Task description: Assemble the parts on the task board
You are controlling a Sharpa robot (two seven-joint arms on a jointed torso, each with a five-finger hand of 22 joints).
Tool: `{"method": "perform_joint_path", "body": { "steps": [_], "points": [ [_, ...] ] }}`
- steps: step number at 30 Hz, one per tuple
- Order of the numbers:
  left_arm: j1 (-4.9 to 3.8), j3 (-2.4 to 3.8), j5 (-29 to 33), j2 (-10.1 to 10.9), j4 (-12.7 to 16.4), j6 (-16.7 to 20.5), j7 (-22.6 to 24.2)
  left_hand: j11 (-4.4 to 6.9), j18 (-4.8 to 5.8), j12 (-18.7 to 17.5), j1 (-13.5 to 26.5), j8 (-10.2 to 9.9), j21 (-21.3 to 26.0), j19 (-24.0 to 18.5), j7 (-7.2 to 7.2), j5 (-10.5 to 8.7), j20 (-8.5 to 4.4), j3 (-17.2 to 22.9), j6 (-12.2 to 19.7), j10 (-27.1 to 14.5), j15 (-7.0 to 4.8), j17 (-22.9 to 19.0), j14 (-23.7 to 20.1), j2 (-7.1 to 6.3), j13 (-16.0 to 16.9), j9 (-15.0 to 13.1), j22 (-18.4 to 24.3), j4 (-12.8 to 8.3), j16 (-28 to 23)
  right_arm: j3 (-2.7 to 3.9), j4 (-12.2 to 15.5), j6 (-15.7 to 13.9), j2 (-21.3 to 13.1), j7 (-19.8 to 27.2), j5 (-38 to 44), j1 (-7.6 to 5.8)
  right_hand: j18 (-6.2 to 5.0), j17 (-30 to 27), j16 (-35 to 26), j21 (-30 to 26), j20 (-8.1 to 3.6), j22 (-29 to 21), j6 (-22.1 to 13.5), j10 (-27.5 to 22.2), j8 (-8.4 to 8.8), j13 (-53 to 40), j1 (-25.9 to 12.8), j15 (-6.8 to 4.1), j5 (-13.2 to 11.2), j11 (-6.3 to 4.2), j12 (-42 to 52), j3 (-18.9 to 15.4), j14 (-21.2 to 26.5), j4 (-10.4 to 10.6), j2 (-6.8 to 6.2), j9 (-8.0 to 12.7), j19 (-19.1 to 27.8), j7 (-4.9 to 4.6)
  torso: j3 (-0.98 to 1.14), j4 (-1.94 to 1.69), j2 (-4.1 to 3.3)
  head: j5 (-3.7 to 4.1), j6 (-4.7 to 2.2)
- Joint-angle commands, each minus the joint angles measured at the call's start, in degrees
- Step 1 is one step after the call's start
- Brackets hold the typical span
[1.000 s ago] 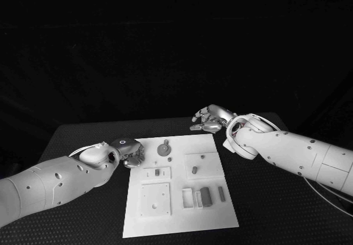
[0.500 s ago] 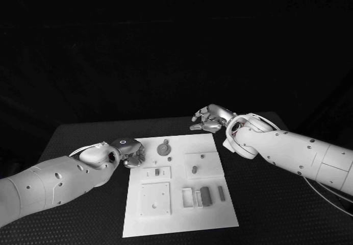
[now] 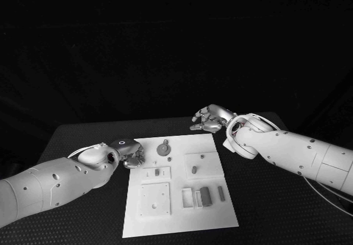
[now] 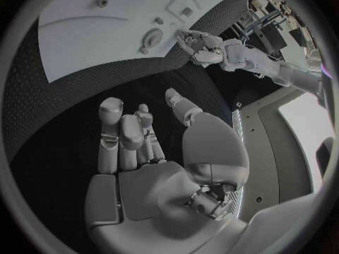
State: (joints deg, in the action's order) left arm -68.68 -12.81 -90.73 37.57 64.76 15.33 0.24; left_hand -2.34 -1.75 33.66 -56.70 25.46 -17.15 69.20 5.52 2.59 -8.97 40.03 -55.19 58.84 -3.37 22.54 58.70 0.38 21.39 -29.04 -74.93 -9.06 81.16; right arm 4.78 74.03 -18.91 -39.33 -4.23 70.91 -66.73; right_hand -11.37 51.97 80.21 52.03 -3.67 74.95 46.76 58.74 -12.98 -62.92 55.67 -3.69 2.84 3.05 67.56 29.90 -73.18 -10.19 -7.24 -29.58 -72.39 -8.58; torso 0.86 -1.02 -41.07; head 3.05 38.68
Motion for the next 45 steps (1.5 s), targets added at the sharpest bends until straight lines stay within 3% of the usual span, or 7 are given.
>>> {"method": "perform_joint_path", "body": {
  "steps": [1, 5, 10, 17, 25, 33, 45],
  "points": [
    [-0.07, 0.23, 1.89, 0.55, 1.17, 0.05, -2.76, -0.09, -1.22, -0.39, 1.88, 0.95, -0.66, 0.65, -0.02, 0.32, -0.18, 0.01, -2.29, 1.67, -0.44, 0.68, 0.22, -0.01, -0.32, -0.08, -1.44, 0.03, 0.66, 0.02, -0.18, 0.64, 0.00, 0.27, 0.05, 0.03, -3.63, 0.08, -0.23, -0.38, -0.44, 1.02, -0.67, -0.36, 0.17, 0.06, -0.44, 0.29, 0.23, -0.10, 0.23, 0.08, 0.05, 0.37, -0.09, -0.03, 0.04, -0.92, 0.02, -0.07, 0.14, -0.10, -0.03],
    [-0.22, 0.62, 5.62, 1.22, 2.44, -0.86, -4.97, 0.33, -1.06, -0.83, 3.58, 1.06, -1.59, 1.00, -0.49, 0.38, -0.67, 0.28, -3.59, 3.24, -0.86, 2.08, 0.27, 0.19, -1.00, 0.22, -1.46, 0.08, 1.45, 0.02, -0.48, 0.65, 0.10, 0.25, 0.05, 0.03, -3.63, 0.08, -0.23, -0.38, -0.44, 1.03, -0.66, -0.36, 0.17, 0.06, -0.42, 0.29, 0.23, -0.10, 0.23, 0.08, 0.05, 0.36, -0.09, -0.03, 0.04, -0.92, 0.01, -0.10, 0.21, -0.29, -0.11],
    [-0.44, 1.52, 12.41, 2.31, 4.82, -2.93, -9.26, 0.78, -0.90, -1.53, 6.91, 1.04, -2.95, 1.25, -1.00, 0.63, -1.25, 0.51, -4.94, 5.01, -1.36, 3.73, 0.74, 1.74, -2.14, 0.66, -1.45, -0.75, 1.72, 0.02, -0.93, 0.72, 0.32, 0.26, 0.05, 0.07, -3.63, 0.09, -0.23, -0.38, -0.45, 1.03, -0.65, -0.36, 0.17, 0.06, -0.39, 0.28, 0.23, -0.10, 0.24, 0.09, 0.05, 0.33, -0.09, -0.03, 0.04, -0.92, -0.01, -0.03, 0.21, -0.57, -0.27],
    [-1.15, 1.63, 17.06, 3.83, 8.11, -4.43, -14.18, 1.01, -0.83, -1.85, 9.67, 1.01, -3.80, 1.34, -1.23, 0.94, -1.51, 0.92, -5.67, 5.99, -1.58, 4.75, 1.21, 2.95, -2.89, 0.93, -1.42, -1.33, 1.46, 0.01, -1.30, 0.77, 0.53, 0.27, 0.05, 0.39, -3.63, 0.09, -0.23, -0.37, -0.45, 1.03, -0.65, -0.36, 0.16, 0.07, -0.32, 0.28, 0.23, -0.11, 0.24, 0.10, 0.05, 0.29, -0.08, -0.04, 0.04, -0.91, 0.01, -0.04, 0.39, -0.83, -0.39],
    [-1.27, 1.59, 22.42, 4.58, 11.36, -5.84, -20.83, 1.17, -0.83, -1.99, 11.10, 1.04, -4.31, 1.44, -1.39, 1.06, -1.67, 1.62, -6.11, 6.56, -1.72, 5.44, 1.55, 4.14, -3.35, 1.06, -1.40, -2.10, 1.26, 0.01, -1.58, 0.88, 0.69, 0.26, 0.05, 0.64, -3.63, 0.09, -0.23, -0.37, -0.46, 1.04, -0.65, -0.36, 0.16, 0.07, -0.25, 0.27, 0.23, -0.11, 0.25, 0.12, 0.05, 0.24, -0.08, -0.04, 0.04, -0.91, -0.03, -0.04, 0.60, -1.03, -0.12],
    [-1.25, 1.33, 22.66, 4.25, 13.88, -4.90, -25.35, 1.34, -0.82, -2.04, 13.65, 1.09, -5.04, 1.65, -1.55, 2.30, -1.84, 2.34, -6.61, 7.27, -1.90, 6.38, 2.10, 5.74, -3.95, 1.16, -1.36, -4.08, 0.86, 0.00, -1.72, 0.98, 0.87, 0.26, 0.05, 0.76, -3.63, 0.10, -0.23, -0.37, -0.46, 1.04, -0.64, -0.37, 0.16, 0.07, -0.21, 0.27, 0.23, -0.11, 0.26, 0.12, 0.05, 0.20, -0.07, -0.04, 0.04, -0.91, -0.05, 0.03, 0.49, -1.19, 0.15],
    [-1.22, 0.33, 16.42, 3.68, 16.70, -3.87, -27.84, 1.79, -0.92, -1.67, 16.78, 1.48, -5.88, 2.45, -1.96, 2.66, -2.23, 3.10, -7.47, 8.40, -2.34, 7.36, 3.33, 7.07, -4.39, 1.03, -1.32, -5.73, 0.45, 0.00, -1.77, 1.09, 0.85, 0.25, 0.05, 0.81, -3.63, 0.10, -0.24, -0.37, -0.46, 1.04, -0.63, -0.37, 0.16, 0.07, -0.13, 0.27, 0.23, -0.12, 0.27, 0.12, 0.05, 0.13, -0.05, -0.05, 0.04, -0.91, -0.01, -0.04, 0.40, -1.23, 0.56]
  ]
}}
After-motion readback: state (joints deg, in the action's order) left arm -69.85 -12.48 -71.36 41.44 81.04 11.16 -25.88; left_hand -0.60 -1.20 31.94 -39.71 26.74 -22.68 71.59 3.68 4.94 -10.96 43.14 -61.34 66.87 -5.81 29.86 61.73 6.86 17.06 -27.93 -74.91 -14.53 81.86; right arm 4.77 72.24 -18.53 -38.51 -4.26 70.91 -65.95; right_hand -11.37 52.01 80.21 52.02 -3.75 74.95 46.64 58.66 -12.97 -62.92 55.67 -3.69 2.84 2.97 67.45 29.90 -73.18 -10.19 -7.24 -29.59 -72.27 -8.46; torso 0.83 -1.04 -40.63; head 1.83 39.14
